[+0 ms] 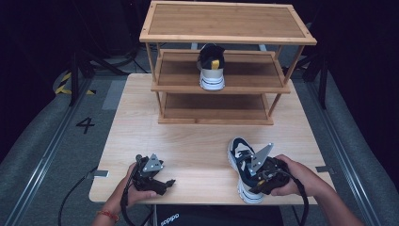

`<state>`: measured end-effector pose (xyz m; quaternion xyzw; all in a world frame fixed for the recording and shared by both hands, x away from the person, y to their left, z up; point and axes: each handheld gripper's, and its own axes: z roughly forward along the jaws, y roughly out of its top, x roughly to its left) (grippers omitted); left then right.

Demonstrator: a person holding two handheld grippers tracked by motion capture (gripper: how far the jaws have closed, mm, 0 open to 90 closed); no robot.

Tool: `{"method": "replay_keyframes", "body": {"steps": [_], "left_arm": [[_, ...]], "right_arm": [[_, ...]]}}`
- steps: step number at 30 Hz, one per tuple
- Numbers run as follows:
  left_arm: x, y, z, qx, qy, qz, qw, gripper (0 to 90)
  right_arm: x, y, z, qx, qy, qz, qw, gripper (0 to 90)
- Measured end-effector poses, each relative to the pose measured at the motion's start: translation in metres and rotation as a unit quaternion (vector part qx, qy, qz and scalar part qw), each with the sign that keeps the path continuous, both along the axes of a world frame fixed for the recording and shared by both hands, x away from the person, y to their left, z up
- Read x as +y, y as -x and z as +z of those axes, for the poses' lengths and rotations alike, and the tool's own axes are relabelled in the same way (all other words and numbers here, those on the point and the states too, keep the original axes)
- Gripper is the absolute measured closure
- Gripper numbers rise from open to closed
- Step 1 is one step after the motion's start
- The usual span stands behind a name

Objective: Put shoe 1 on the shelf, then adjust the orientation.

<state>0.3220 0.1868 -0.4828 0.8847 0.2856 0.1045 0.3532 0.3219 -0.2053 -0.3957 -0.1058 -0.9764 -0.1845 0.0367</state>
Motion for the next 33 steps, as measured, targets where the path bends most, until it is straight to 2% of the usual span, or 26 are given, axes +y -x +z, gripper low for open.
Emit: {"method": "replay_keyframes", "body": {"steps": [7,12,16,19,22,25,26,28,33], "left_arm": [[0.0,0.0,0.0,-0.001,0.0,0.0,1.0,15.1],[0.001,-0.001,0.0,0.001,-0.001,-0.003,1.0,15.1],[0.001,-0.001,0.0,0.001,-0.001,-0.005,1.0,15.1],[0.001,-0.001,0.0,0.001,0.0,-0.009,1.0,15.2],[0.001,-0.001,0.0,0.001,-0.001,-0.009,1.0,15.2],[0.001,-0.001,0.0,0.001,-0.001,-0.008,1.0,15.1],[0.001,-0.001,0.0,0.001,-0.001,-0.007,1.0,15.1],[0.001,-0.001,0.001,0.002,-0.002,-0.008,1.0,15.1],[0.0,-0.002,0.0,0.001,-0.001,-0.01,0.9999,15.1]], "right_arm": [[0.003,-0.001,-0.003,0.016,0.0,0.006,0.9999,70.8],[0.007,-0.001,-0.002,0.005,-0.008,0.0,1.0,71.2],[0.008,0.0,-0.001,0.007,-0.014,-0.004,0.9999,71.3],[0.006,0.0,0.001,-0.008,-0.017,-0.008,0.9998,71.3],[0.004,0.001,0.006,-0.013,-0.02,-0.014,0.9996,71.3],[-0.002,0.003,0.018,-0.026,-0.025,-0.018,0.9992,71.2],[-0.006,0.003,0.027,-0.035,-0.033,-0.02,0.9986,71.2],[-0.007,0.003,0.03,-0.039,-0.034,-0.021,0.9984,71.2],[-0.017,0.001,0.06,-0.07,-0.047,-0.034,0.9959,71.2]]}}
